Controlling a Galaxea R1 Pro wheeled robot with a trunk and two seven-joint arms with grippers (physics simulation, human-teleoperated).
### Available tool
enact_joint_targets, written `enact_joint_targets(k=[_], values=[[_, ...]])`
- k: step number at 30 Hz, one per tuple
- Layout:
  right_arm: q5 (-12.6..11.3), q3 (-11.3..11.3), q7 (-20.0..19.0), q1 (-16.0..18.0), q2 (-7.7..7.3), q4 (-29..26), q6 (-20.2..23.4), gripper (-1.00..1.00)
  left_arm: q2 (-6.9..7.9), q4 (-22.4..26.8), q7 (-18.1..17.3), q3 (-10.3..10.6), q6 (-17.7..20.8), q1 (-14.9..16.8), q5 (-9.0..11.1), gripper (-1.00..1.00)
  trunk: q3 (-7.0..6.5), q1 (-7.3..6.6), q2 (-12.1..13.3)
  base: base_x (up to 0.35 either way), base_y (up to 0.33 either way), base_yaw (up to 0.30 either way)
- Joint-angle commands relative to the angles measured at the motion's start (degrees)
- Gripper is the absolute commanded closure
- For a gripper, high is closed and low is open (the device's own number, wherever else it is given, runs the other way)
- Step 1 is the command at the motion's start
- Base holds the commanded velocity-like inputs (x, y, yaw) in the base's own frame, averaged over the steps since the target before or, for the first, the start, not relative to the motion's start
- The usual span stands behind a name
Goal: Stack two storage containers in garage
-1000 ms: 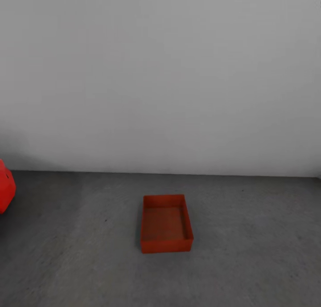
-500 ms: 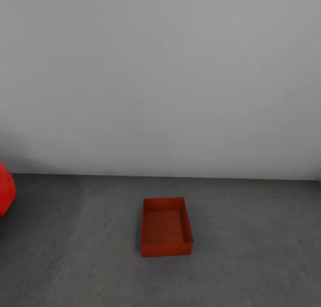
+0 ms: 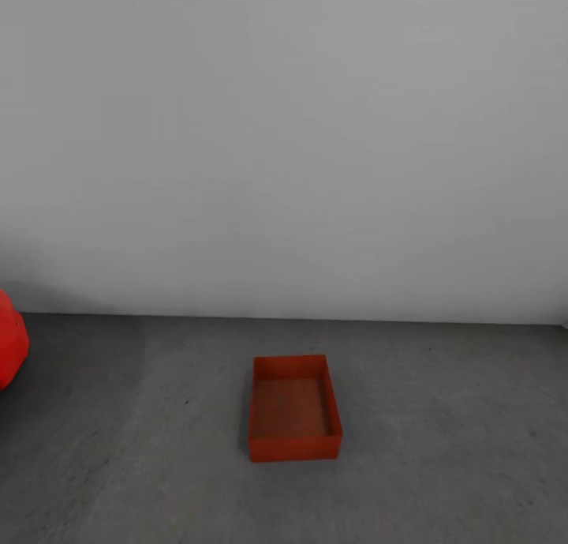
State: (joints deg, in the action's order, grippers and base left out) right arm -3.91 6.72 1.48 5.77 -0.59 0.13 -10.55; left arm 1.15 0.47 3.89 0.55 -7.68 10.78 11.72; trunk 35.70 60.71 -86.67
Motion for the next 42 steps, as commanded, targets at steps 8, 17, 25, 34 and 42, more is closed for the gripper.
enact_joint_targets(k=[8,17,25,34,42], values=[[-0.4,0.5,0.1,0.0,-0.20,0.1,-0.2,-1.00,0.03,0.0,0.0,0.2,-0.2,0.0,0.3,-1.00,-0.70,0.00,0.0,0.000,0.000,0.000],[-0.4,0.5,0.1,0.0,-0.12,0.1,-0.2,-1.00,0.07,0.0,0.1,0.3,-0.2,0.0,0.1,-1.00,-1.53,0.00,0.0,0.000,0.000,0.000],[-0.4,0.5,0.2,0.0,-0.13,0.1,-0.2,-1.00,0.04,0.0,0.1,0.3,-0.2,0.0,0.1,-1.00,-2.27,0.00,0.0,0.000,0.000,0.000],[-0.4,0.5,0.2,0.0,-0.12,0.1,-0.2,-1.00,-0.18,-0.1,0.1,-0.2,-0.2,0.0,0.3,-1.00,-3.11,0.00,0.0,0.000,0.000,0.000],[-0.4,0.5,0.1,0.0,-0.03,0.2,-0.2,-1.00,-0.23,-0.1,0.1,-0.4,-0.2,0.0,0.5,-1.00,-3.85,0.00,0.0,0.000,0.000,0.000]])
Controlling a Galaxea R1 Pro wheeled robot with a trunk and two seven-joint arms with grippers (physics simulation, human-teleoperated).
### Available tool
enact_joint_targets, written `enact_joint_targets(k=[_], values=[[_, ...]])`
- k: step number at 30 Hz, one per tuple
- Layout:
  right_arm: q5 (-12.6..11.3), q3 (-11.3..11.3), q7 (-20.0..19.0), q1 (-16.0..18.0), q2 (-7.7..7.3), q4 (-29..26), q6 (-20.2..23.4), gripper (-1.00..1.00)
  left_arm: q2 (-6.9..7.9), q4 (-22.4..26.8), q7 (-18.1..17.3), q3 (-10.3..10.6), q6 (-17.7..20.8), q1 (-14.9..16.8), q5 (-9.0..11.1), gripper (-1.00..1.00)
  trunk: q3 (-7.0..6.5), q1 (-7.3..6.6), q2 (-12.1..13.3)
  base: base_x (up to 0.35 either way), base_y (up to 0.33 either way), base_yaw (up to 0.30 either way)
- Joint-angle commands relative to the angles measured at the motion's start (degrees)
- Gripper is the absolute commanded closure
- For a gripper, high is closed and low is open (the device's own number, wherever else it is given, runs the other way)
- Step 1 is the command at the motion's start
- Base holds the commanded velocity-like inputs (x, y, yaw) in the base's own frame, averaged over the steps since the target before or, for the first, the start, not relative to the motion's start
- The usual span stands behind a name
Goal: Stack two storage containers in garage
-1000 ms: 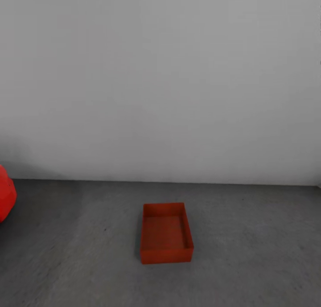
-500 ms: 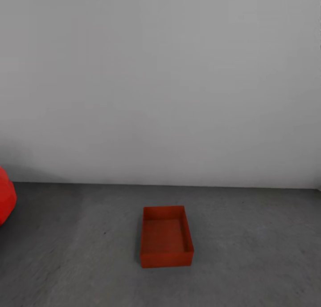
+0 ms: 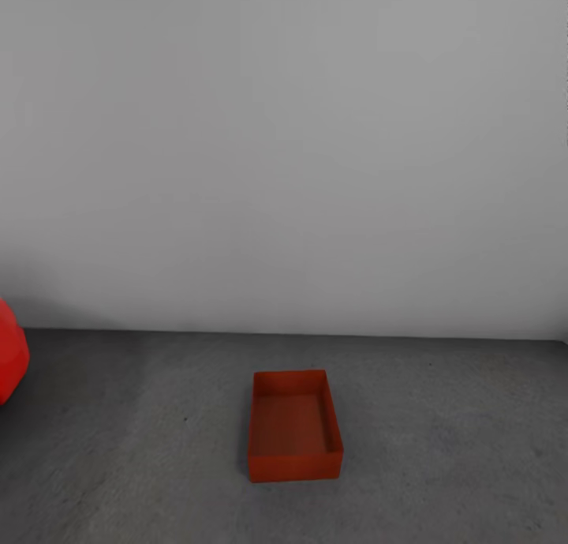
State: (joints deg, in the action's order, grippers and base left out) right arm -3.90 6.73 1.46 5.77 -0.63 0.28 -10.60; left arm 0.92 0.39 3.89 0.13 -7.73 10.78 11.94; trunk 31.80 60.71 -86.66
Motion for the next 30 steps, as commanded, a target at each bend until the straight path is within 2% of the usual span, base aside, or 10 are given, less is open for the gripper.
enact_joint_targets(k=[1,30], values=[[-0.4,0.5,0.1,0.0,0.02,0.0,-0.2,-1.00,-0.03,0.0,0.0,0.1,-0.2,0.0,0.3,-1.00,-0.04,0.00,0.0,0.000,0.000,0.000],[-0.4,0.5,0.3,0.0,0.05,0.1,-0.3,-1.00,-0.04,-0.2,0.1,0.1,-0.2,0.0,0.8,-1.00,-2.73,0.00,0.0,0.000,0.000,-0.028]])
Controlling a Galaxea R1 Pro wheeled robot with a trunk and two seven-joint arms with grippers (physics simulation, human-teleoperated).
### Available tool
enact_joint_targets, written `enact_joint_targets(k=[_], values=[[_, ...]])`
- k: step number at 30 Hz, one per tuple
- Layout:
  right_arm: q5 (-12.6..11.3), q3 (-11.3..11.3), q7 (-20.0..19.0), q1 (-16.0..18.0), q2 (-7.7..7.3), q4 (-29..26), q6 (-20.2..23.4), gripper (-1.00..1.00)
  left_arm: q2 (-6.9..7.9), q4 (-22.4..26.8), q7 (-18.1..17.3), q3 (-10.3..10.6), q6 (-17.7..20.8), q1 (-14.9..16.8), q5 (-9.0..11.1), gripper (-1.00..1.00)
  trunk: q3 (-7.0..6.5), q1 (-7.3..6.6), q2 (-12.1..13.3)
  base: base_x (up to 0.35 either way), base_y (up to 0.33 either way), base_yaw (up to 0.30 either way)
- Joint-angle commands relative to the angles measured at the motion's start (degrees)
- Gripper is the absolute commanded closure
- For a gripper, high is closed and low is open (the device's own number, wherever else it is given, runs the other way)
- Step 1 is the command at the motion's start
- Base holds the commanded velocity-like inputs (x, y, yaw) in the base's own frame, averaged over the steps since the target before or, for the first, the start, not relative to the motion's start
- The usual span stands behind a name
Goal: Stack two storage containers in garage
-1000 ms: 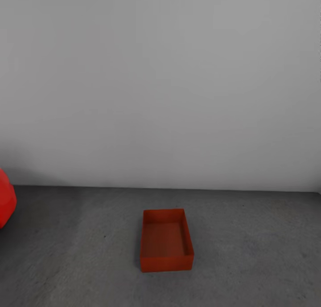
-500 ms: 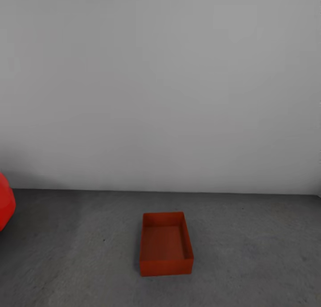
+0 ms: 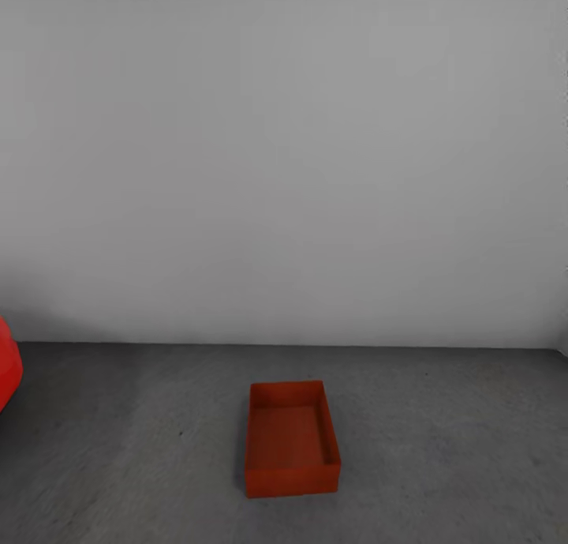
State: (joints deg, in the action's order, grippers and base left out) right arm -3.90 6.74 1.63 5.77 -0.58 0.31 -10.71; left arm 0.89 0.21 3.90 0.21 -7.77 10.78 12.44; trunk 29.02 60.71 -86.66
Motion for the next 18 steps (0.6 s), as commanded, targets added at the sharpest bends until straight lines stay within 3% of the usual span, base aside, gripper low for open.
enact_joint_targets(k=[1,7,18], values=[[-0.4,0.5,0.1,0.0,0.00,0.0,-0.2,-1.00,-0.01,0.0,0.1,0.1,-0.2,0.0,0.3,-1.00,-0.04,0.00,0.0,0.000,0.000,-0.006],[-0.4,0.5,0.1,0.0,-0.30,0.0,-0.1,-1.00,-0.08,0.0,0.1,0.1,-0.2,0.0,0.3,-1.00,-0.45,0.00,0.0,0.000,0.000,-0.102],[-0.5,0.5,0.2,0.0,-0.42,0.0,-1.0,-1.00,0.02,0.0,0.1,0.0,-0.2,0.0,0.1,-1.00,-0.53,0.00,0.0,0.000,0.000,-0.268]])
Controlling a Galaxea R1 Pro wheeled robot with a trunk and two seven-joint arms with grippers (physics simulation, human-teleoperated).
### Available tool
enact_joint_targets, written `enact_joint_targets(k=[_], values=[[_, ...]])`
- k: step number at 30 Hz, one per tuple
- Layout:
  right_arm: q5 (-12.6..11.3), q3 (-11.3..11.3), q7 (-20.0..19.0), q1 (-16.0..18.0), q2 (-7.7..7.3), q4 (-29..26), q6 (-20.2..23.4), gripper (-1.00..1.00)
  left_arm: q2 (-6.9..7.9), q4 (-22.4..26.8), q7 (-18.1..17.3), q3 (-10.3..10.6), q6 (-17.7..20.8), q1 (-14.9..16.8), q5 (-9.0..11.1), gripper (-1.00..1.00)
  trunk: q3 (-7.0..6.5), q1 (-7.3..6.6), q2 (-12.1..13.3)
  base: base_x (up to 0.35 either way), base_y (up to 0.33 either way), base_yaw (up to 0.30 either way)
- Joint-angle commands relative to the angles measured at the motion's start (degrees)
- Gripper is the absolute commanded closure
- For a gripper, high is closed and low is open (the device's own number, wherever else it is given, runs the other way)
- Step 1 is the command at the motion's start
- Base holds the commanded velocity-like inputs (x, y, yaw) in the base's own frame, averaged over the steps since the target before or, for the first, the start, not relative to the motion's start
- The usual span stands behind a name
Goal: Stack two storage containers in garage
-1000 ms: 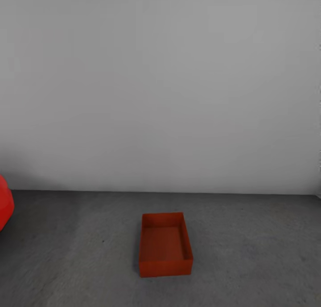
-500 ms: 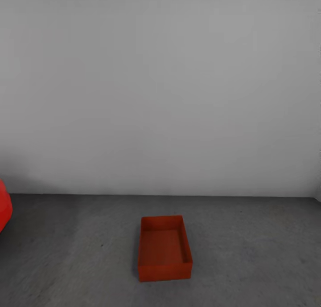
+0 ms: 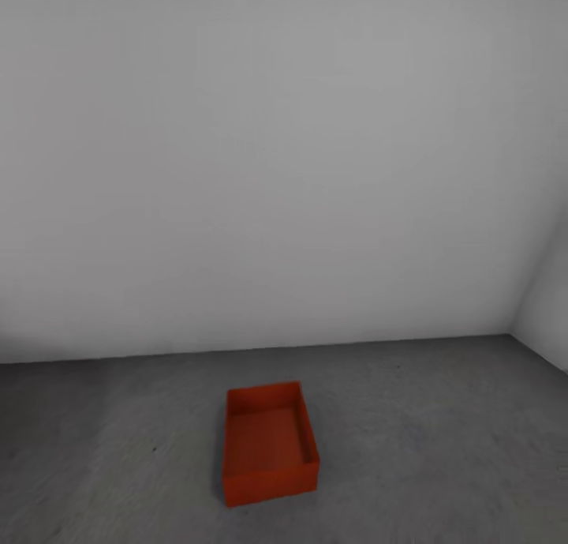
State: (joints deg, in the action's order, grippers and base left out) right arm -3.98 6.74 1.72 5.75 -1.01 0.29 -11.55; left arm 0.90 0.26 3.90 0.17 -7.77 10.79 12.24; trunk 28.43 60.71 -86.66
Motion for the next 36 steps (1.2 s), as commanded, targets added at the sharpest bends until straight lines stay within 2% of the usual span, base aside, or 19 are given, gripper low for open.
enact_joint_targets(k=[1,36], values=[[-0.4,0.5,0.2,0.0,0.04,0.1,-0.2,-1.00,0.01,0.0,0.1,0.0,-0.2,0.0,0.3,-1.00,0.06,0.00,0.0,0.000,0.000,-0.288],[-0.4,0.5,0.7,0.0,0.35,1.3,-0.5,-1.00,0.30,0.2,0.1,0.3,-0.2,0.0,-0.1,-1.00,0.06,0.00,0.0,0.000,0.000,-0.298]])
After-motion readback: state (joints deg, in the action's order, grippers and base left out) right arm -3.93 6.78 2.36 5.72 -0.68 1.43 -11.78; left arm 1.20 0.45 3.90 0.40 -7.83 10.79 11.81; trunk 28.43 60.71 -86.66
